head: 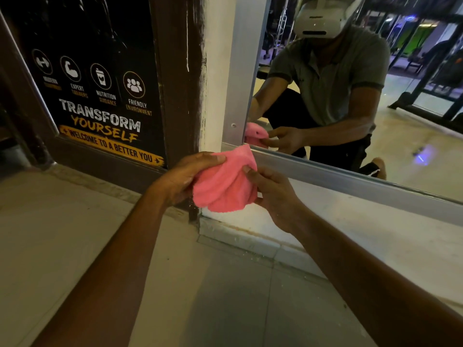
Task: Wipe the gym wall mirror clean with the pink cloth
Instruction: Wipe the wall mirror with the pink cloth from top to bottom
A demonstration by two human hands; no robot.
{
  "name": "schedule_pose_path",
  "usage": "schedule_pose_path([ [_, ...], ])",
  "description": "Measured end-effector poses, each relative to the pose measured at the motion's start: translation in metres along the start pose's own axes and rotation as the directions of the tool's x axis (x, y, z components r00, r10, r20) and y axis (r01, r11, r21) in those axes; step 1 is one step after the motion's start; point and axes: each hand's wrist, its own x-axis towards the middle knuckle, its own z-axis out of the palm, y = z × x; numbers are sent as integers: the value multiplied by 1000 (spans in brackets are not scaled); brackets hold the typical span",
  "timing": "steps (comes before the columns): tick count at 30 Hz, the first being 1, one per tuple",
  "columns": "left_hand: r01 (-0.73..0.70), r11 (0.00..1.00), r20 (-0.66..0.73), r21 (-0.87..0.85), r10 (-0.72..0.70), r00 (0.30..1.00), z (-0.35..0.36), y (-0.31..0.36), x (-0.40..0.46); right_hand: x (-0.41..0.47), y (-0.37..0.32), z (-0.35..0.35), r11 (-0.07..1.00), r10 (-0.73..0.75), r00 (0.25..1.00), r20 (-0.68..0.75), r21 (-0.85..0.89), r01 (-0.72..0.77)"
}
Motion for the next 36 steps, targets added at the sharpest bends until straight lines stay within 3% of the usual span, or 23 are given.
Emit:
schedule_pose_path([
  [3,-31,986,7,161,31,1000,-5,5,1,1,-11,0,982,-138,990,-15,-130,135],
  [5,-98,954,-168,283,150,974,0,2,8,3,-18,3,949,-198,977,-74,-265,172],
  [6,-119,906,-313,406,260,913,5,-1,12,5,-21,5,917,-251,963,-103,-344,202],
  [8,-98,708,-505,699,586,634,19,-12,14,10,-28,11,847,-340,935,-98,-464,259],
  [9,-135,617,-487,776,720,494,27,-20,13,12,-32,14,828,-359,930,-80,-487,278],
  [10,-235,565,-444,791,794,415,37,-26,9,15,-35,17,814,-376,924,-66,-501,295],
  [11,-356,554,-408,753,817,408,46,-32,6,17,-37,20,800,-392,918,-56,-514,310],
  [13,-509,604,-381,614,791,479,62,-42,5,19,-45,27,793,-394,918,-37,-518,320],
  [16,-533,698,-424,478,715,555,79,-48,9,23,-57,40,815,-380,924,-44,-489,312],
  [19,-529,712,-464,461,702,541,78,-51,22,31,-66,45,748,-443,896,-33,-564,349],
  [21,-431,610,-311,665,751,582,66,-59,42,33,-68,40,651,-523,852,21,-636,415],
  [23,-250,314,-56,916,718,694,58,-69,58,36,-65,32,531,-644,764,41,-695,485],
  [24,-205,196,18,959,681,732,57,-77,65,36,-64,27,466,-703,710,39,-730,501],
  [25,-205,169,45,964,657,752,57,-81,69,36,-64,21,392,-757,652,43,-768,506],
  [27,-224,162,54,961,685,726,59,-83,75,39,-65,6,232,-838,541,76,-847,478],
  [29,-228,54,104,972,772,627,54,-77,82,42,-70,-8,63,-872,472,129,-927,370],
  [31,-198,-51,157,979,810,565,47,-60,97,47,-80,-17,-61,-876,454,165,-970,236],
  [34,-170,-14,106,985,831,547,55,-50,104,61,-84,-22,-190,-848,484,215,-977,100],
  [36,-176,-46,130,983,855,502,58,-50,102,67,-77,-24,-217,-851,486,201,-976,24],
])
